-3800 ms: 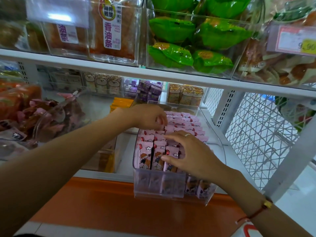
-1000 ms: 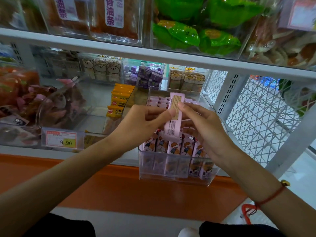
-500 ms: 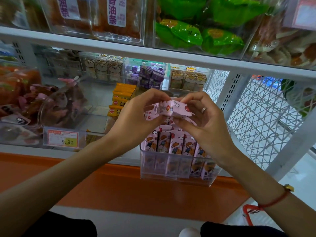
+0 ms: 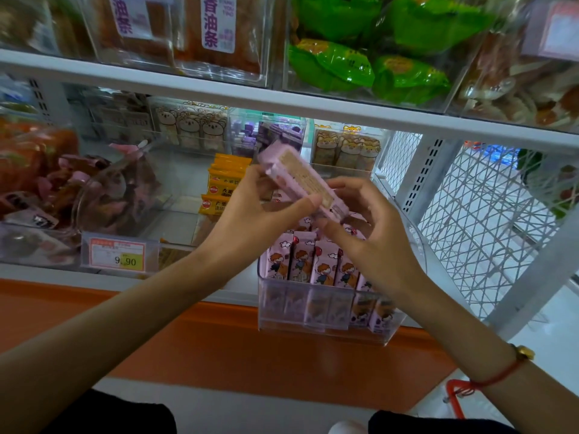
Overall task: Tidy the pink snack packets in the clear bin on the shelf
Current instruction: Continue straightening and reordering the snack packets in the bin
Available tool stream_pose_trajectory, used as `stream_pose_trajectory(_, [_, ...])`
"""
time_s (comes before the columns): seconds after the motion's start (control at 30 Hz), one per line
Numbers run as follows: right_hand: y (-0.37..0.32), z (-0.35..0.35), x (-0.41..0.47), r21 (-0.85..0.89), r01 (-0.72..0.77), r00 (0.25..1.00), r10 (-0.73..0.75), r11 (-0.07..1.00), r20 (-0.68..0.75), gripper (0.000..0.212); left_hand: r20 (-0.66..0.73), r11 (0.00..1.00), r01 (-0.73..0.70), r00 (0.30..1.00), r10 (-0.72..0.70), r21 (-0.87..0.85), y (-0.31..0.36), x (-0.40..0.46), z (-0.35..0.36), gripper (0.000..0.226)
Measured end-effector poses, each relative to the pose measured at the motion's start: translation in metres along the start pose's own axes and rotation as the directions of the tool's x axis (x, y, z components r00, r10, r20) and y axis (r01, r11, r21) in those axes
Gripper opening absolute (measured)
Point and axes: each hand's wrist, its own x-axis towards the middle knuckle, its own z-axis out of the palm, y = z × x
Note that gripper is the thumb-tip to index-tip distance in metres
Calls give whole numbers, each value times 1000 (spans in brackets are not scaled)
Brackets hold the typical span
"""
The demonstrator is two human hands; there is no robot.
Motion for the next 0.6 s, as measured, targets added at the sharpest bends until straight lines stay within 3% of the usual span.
stream_pose_trajectory(0.1, [4,-5,3,158,-169,986,165,973,38,28,18,999,-20,1000,20,27,5,4,-9,80])
stream_pose_trajectory(0.2, [9,-8,5,268,-315,949,304,911,81,26,113,994,-61,992,51,92,11,3,-14,57])
stream_pose_trajectory(0.37, [7,-8,5,282,-300,951,307,911,19,50,-36,998,36,999,-34,53,7,3,-15,30])
stream_pose_trajectory(0.53, [12,-11,6,348,-298,937,341,889,-70,37,-17,991,100,995,-99,84,9,4,-9,47])
stream_pose_trajectory(0.6, [15,-13,8,363,-333,917,388,870,-88,34,22,985,51,998,-55,167,9,4,-11,38])
